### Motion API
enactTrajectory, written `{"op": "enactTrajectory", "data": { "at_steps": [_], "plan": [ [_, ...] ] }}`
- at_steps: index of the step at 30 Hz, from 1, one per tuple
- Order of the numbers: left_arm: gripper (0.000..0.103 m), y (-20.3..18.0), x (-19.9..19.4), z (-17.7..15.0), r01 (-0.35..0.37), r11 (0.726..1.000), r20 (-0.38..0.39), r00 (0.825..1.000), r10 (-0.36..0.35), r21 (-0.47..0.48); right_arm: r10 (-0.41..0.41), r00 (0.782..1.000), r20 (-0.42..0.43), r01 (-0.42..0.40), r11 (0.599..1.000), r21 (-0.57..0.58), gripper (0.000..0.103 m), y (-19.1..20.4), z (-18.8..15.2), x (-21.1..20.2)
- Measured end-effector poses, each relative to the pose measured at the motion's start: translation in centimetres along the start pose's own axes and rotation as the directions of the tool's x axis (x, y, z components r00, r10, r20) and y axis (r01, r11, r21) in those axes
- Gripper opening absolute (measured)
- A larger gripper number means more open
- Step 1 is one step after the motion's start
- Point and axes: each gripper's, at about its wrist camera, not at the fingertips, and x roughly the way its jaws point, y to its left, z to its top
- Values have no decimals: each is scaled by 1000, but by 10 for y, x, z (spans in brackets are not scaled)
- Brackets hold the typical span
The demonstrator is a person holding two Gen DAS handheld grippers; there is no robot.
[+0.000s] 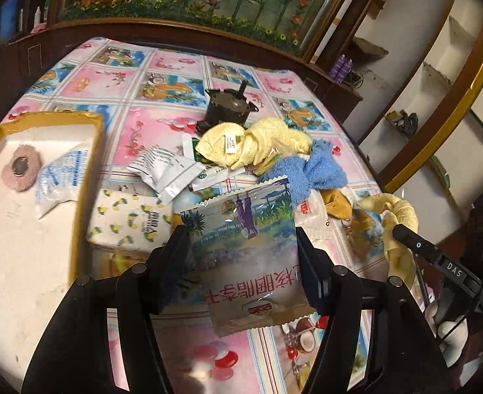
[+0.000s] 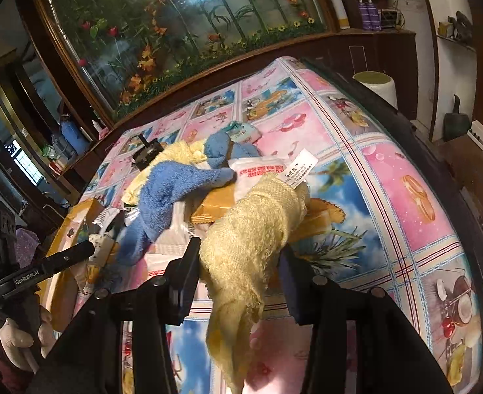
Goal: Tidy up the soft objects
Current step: 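Grasp clear bag with left gripper, carry into box while right drops yellow towel there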
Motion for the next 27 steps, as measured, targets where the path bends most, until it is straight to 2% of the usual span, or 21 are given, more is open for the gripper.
{"op": "enactTrajectory", "data": {
  "at_steps": [2, 5, 9, 11, 14, 19, 23, 27],
  "plan": [
    [63, 11, -25, 3, 2, 1000, 34, 999, -2, -15, 38, 999, 7, -38, 999, -22, 45, 15, 3, -7],
    [63, 38, -58, 7, -38, 999, 76, 996, 41, -38, 113, 994, -2, -113, 992, -56, 45, 42, 9, -9],
    [63, 88, -84, 16, -146, 985, 96, 983, 154, -88, 215, 975, -47, -219, 971, -100, 45, 86, 16, 2],
    [63, 115, -87, 19, -179, 976, 88, 978, 190, -120, 269, 959, -90, -279, 954, -114, 45, 112, 18, 13],
    [63, 155, -83, 23, -225, 959, 59, 969, 239, -173, 334, 929, -157, -356, 925, -135, 45, 153, 19, 33],
    [63, 208, -54, 30, -263, 934, -7, 963, 269, -240, 382, 890, -248, -430, 884, -182, 45, 225, 16, 76],
    [64, 227, -35, 36, -302, 919, -24, 952, 306, -252, 402, 851, -337, -475, 863, -172, 44, 269, 4, 116],
    [65, 228, -28, 45, -298, 922, -19, 953, 303, -247, 365, 832, -417, -472, 861, -188, 44, 301, -17, 158]
  ]
}}
